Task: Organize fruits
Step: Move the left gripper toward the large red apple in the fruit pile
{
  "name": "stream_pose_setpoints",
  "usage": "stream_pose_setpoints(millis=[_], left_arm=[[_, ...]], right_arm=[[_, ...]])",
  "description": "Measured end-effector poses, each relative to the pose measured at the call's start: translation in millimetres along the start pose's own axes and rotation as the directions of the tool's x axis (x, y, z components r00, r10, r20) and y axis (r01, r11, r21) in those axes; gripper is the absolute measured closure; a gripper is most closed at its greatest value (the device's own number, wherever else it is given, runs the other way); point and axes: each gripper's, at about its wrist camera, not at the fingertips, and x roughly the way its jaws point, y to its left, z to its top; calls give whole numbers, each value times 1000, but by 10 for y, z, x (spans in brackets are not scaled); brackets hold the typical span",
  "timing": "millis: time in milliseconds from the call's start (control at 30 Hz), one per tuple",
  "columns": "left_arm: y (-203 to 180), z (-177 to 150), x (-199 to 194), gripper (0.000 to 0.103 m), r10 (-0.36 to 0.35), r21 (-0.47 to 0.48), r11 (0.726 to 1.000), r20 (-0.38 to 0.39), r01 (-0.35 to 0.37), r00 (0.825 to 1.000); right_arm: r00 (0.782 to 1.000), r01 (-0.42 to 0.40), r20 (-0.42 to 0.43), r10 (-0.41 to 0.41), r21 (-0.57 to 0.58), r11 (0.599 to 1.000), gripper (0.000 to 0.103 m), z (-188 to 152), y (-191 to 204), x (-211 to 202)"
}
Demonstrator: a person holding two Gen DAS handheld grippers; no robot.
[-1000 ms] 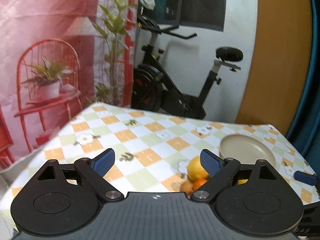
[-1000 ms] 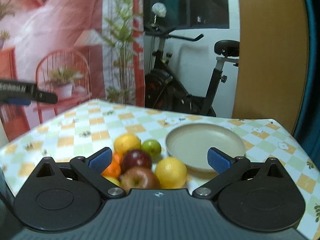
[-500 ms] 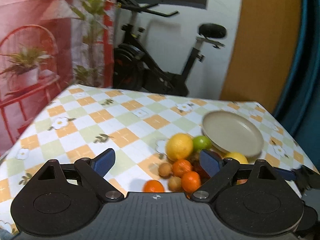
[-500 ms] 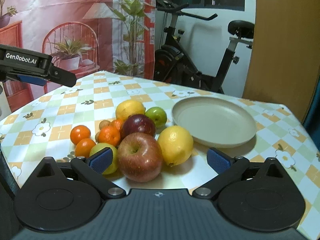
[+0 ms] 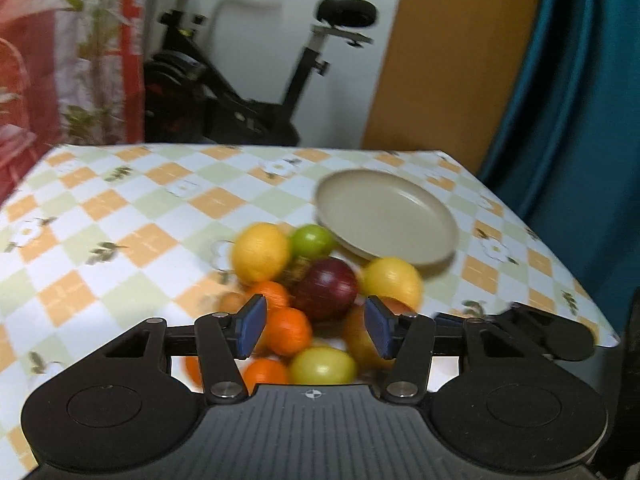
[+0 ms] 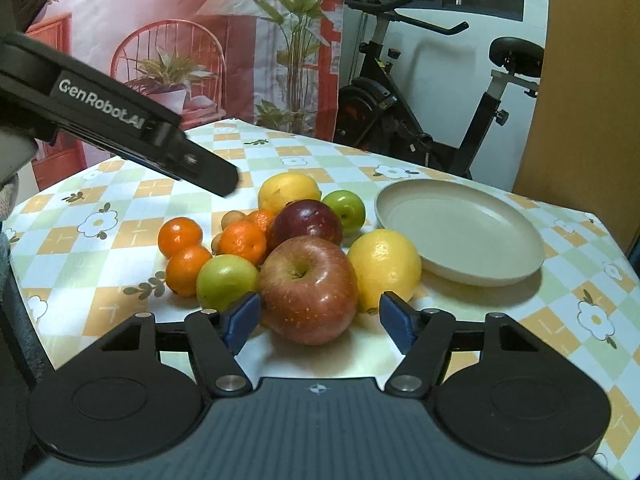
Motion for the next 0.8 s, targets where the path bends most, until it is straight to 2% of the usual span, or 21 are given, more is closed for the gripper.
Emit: stream_pose_setpoints(millis=[167,333,467,800], left_arm=[[-165,-33,131,46,-45,50,998,-34,47,998],[-195,-44,265,46,-73,25,997,-78,75,994],[-244,-61,327,46,-91,34,995,-96,95,991],[-262,-47,430,43,-112,5,994,-96,113,989]], right_arm=[[1000,-11,-3,11,17,1000,34,-19,-24,47],[999,-42,0,42,62,997,34,-18,-88,89],[998,-65,-9,66,84,994,38,-43,-117,113],[997,-76,2,76,127,989,39,-56,-153,157]])
